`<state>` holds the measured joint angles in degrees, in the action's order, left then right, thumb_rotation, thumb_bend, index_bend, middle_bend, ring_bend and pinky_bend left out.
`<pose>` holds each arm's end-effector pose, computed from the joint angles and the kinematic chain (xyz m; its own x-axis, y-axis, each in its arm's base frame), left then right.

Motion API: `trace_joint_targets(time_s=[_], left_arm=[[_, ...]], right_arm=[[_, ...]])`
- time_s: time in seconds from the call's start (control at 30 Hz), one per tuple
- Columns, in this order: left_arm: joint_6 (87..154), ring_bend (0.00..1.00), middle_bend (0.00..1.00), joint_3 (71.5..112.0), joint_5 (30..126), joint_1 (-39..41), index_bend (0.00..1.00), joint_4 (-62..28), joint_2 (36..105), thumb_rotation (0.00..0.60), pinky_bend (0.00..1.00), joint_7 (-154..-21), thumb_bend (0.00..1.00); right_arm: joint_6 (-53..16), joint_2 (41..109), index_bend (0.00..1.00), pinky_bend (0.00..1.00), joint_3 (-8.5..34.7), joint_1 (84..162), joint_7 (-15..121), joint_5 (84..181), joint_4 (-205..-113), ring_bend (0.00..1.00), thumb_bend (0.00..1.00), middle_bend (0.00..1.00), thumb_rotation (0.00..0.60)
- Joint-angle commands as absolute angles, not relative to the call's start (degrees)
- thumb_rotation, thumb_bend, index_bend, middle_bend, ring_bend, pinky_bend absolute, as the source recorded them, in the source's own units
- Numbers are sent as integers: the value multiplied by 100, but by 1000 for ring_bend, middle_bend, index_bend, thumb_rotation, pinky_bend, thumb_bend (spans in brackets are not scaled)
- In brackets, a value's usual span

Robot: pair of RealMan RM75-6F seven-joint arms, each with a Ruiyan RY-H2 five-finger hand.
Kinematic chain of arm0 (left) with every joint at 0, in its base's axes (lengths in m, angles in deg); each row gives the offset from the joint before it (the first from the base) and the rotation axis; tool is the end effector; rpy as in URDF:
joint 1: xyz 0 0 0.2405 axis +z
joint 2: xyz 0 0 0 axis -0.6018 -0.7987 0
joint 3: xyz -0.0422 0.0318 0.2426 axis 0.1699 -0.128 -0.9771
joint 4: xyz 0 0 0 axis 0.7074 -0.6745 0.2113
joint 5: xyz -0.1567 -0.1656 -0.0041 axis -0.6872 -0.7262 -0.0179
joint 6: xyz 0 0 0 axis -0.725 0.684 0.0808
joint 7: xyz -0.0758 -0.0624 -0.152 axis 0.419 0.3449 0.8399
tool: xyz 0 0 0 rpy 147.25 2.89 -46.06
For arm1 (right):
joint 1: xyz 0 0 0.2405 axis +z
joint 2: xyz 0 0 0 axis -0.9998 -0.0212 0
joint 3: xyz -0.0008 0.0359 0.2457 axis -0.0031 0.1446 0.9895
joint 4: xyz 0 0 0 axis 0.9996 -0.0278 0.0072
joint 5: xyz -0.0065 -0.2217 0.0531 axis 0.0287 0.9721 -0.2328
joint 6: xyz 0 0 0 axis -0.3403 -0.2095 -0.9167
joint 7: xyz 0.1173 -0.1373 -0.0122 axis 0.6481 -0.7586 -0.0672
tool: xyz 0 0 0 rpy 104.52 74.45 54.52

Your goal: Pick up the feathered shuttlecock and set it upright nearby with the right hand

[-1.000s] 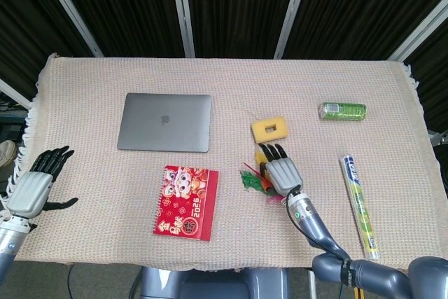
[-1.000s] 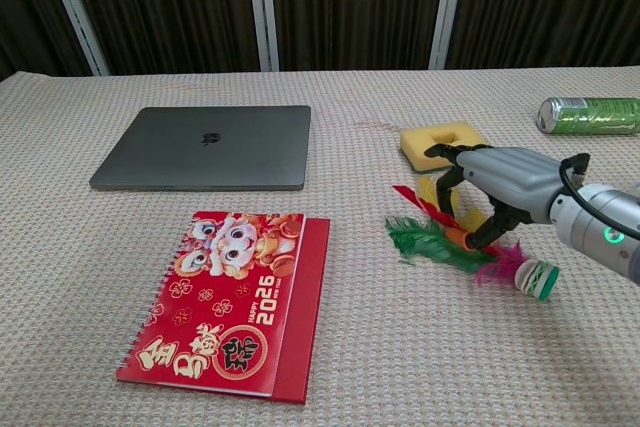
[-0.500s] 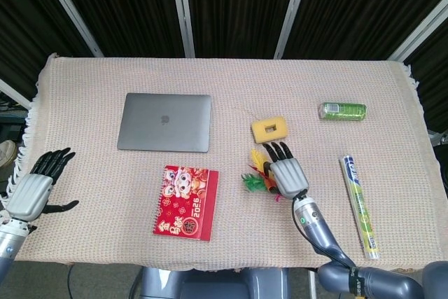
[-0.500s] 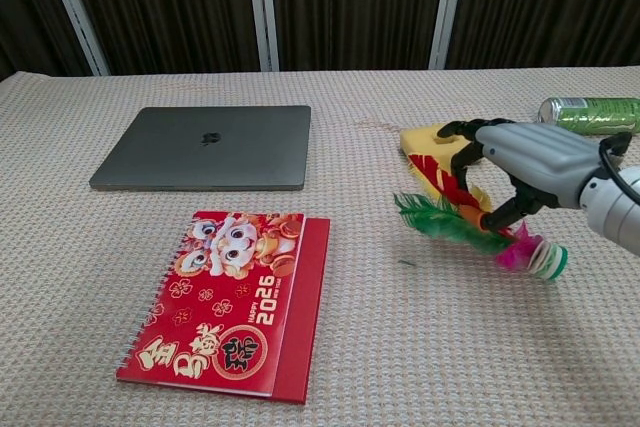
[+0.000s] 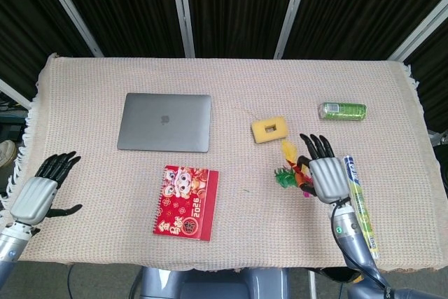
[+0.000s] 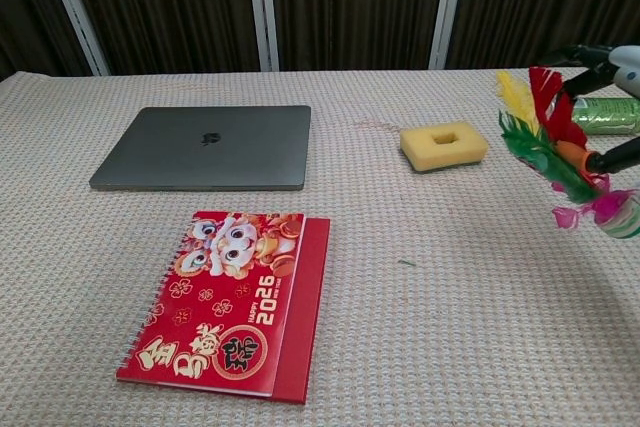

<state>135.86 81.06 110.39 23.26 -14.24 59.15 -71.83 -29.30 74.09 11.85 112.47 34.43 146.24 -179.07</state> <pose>-0.3212 0.2499 0.0880 0.3574 0.1535 0.9213 0.9183 -0.2375 -0.3166 -0.1900 -0.3137 0.0299 0.3288 -0.0375 0.9437 -0.9266 -0.2058 0.3146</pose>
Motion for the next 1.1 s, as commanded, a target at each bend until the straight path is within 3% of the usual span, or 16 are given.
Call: trace_joint_targets(time_s=[0.03, 0.37, 0.53, 0.7, 1.1], left_arm=[[13615, 0, 0, 8101, 11054, 2337, 0, -1397, 5919, 600, 0, -7232, 39], [13645, 0, 0, 8054, 11135, 2337, 0, -1318, 5934, 600, 0, -7335, 41], [13659, 0, 0, 8058, 11133, 2337, 0, -1308, 5932, 600, 0, -7351, 40], [13657, 0, 0, 8053, 11130, 2337, 0, -1304, 5931, 600, 0, -7367, 40], [13688, 0, 0, 8033, 11158, 2346, 0, -1278, 5915, 600, 0, -7396, 39]], right_arm=[[-3111, 7192, 674, 0, 1216, 11012, 4200, 14658, -17949, 0, 609, 61, 600], [-3077, 7340, 675, 0, 1556, 10664, 7545, 14477, -17414, 0, 604, 53, 600], [-2585, 7346, 673, 0, 1571, 10619, 9274, 14440, -17195, 0, 603, 49, 600], [-2330, 7438, 678, 0, 1446, 10649, 10046, 14662, -16833, 0, 602, 54, 600], [-2833, 8363, 678, 0, 1127, 10496, 11312, 15304, -15622, 0, 602, 52, 600]])
